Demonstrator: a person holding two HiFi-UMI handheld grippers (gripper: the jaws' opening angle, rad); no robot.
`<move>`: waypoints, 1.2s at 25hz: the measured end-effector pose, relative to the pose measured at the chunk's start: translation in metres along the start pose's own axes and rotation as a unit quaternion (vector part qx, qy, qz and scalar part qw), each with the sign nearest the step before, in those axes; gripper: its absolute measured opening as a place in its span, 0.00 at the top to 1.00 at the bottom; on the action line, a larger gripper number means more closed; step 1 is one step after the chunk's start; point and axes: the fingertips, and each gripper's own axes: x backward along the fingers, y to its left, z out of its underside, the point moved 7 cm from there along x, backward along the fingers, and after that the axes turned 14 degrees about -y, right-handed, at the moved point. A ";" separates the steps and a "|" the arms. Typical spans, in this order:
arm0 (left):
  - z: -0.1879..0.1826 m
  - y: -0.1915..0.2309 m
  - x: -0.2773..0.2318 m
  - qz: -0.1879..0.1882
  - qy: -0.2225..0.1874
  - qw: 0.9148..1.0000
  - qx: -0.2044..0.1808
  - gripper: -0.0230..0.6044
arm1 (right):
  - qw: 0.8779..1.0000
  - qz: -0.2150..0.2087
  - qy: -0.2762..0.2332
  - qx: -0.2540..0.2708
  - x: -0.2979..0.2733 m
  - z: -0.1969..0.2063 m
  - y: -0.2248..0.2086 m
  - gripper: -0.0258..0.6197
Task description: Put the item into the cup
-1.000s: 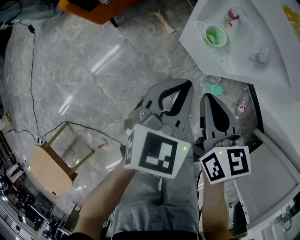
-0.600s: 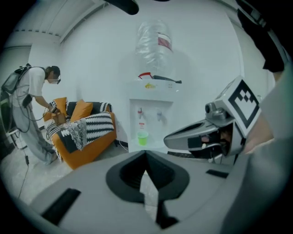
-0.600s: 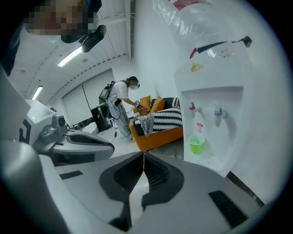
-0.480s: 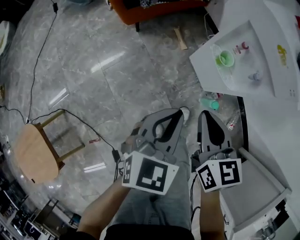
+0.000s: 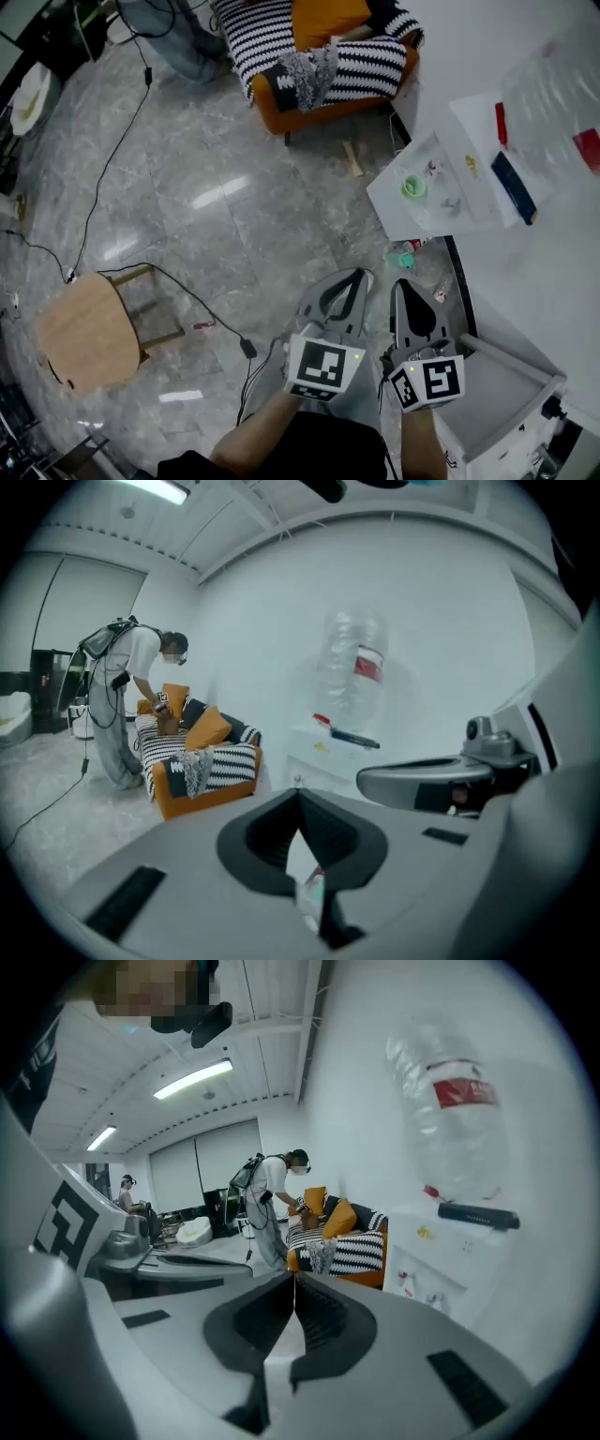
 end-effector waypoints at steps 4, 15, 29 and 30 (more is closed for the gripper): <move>-0.046 -0.016 0.014 0.008 -0.027 1.000 -0.001 0.94 | 0.998 0.040 -0.032 -0.018 0.028 -0.033 0.007 0.94; -0.099 -0.062 0.011 0.084 -0.049 0.994 -0.043 0.94 | 0.988 0.089 -0.118 -0.039 0.082 -0.083 -0.018 0.95; -0.146 -0.106 -0.007 0.129 -0.079 0.987 -0.051 0.94 | 0.982 0.133 -0.129 -0.043 0.109 -0.099 -0.046 0.94; -0.148 -0.107 -0.007 0.131 -0.083 0.987 -0.047 0.94 | 0.982 0.129 -0.131 -0.039 0.105 -0.103 -0.047 0.95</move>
